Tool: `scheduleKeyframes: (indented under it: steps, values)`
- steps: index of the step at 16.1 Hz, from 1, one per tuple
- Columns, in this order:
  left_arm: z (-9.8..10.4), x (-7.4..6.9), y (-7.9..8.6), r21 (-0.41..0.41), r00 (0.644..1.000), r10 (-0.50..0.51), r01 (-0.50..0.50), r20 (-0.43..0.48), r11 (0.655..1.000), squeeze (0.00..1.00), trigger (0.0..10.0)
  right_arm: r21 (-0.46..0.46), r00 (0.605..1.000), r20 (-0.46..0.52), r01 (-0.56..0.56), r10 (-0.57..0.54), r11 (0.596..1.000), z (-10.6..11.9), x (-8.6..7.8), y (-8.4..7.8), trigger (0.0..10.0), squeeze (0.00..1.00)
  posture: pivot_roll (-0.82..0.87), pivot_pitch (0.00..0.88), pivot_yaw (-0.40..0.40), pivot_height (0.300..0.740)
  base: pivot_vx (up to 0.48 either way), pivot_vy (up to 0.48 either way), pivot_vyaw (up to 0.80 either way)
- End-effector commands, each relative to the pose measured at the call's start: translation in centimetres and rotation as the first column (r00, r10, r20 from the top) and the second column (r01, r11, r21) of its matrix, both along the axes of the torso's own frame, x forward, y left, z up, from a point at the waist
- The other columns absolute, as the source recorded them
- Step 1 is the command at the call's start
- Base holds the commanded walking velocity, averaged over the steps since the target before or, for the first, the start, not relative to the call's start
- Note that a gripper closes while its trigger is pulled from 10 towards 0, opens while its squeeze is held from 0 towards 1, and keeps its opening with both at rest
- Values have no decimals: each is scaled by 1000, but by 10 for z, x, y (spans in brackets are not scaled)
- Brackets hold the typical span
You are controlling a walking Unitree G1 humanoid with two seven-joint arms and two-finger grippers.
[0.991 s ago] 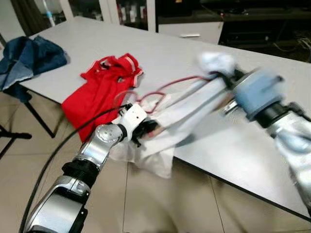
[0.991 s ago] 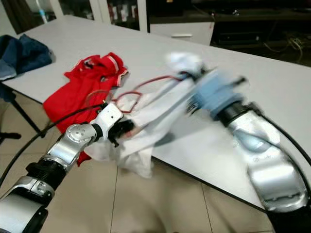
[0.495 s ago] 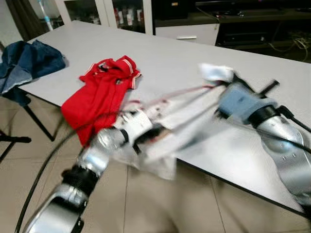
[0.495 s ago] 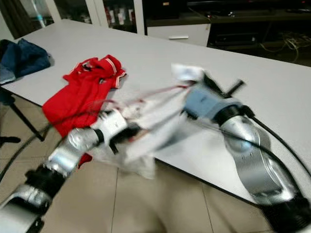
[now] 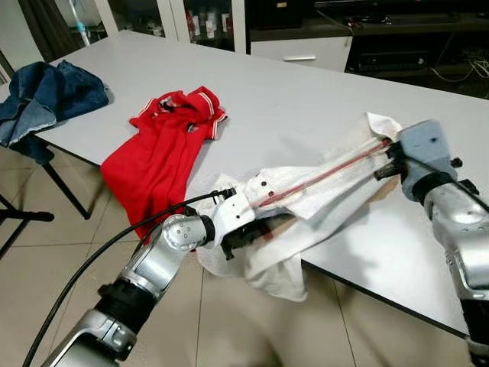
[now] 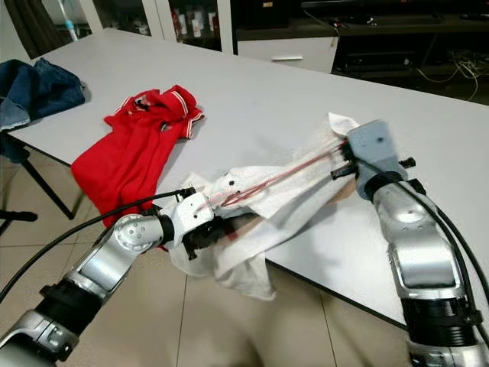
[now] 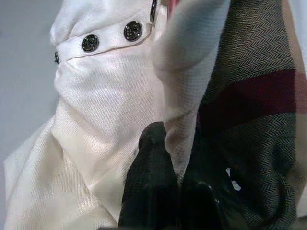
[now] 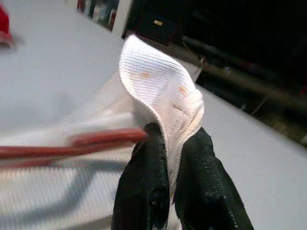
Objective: Hang hanger
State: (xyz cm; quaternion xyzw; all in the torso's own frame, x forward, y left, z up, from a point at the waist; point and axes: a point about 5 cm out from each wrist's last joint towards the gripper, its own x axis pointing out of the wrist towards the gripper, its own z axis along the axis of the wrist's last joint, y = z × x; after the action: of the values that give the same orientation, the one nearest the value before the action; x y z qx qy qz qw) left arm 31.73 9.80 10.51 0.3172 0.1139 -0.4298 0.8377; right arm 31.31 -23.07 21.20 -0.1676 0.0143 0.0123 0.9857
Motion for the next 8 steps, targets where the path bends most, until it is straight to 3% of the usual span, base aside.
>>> scheduleKeyframes:
  steps: [1,2,4,5,7,8]
  values:
    - [-55,-22,53,171,948,201,-161,-246,972,0,10000,97,971,114,199,-210,975,29,-9,-46,0,0,-45,91,59,740,0,0,0]
    - [-55,-24,53,147,948,212,-181,-238,972,0,10000,297,976,103,152,-190,943,23,-12,-46,0,0,-44,91,55,740,0,0,0]
    - [-51,-24,49,81,954,220,-207,-206,975,0,10000,490,988,75,83,-137,867,9,-17,-43,0,0,-41,92,53,740,0,0,0]
    - [-48,-23,49,51,950,241,-235,-197,971,0,10000,551,994,65,37,-86,834,0,-21,-34,0,0,-41,91,52,740,0,0,0]
    - [-51,-23,53,57,925,303,-298,-228,953,0,10000,572,989,131,-16,-72,820,5,-26,-25,2196,0,-41,90,49,740,0,0,0]
    - [-53,-23,56,71,916,323,-315,-240,946,0,10000,588,984,157,-27,-81,808,10,-27,-24,2549,0,-41,90,49,740,0,0,0]
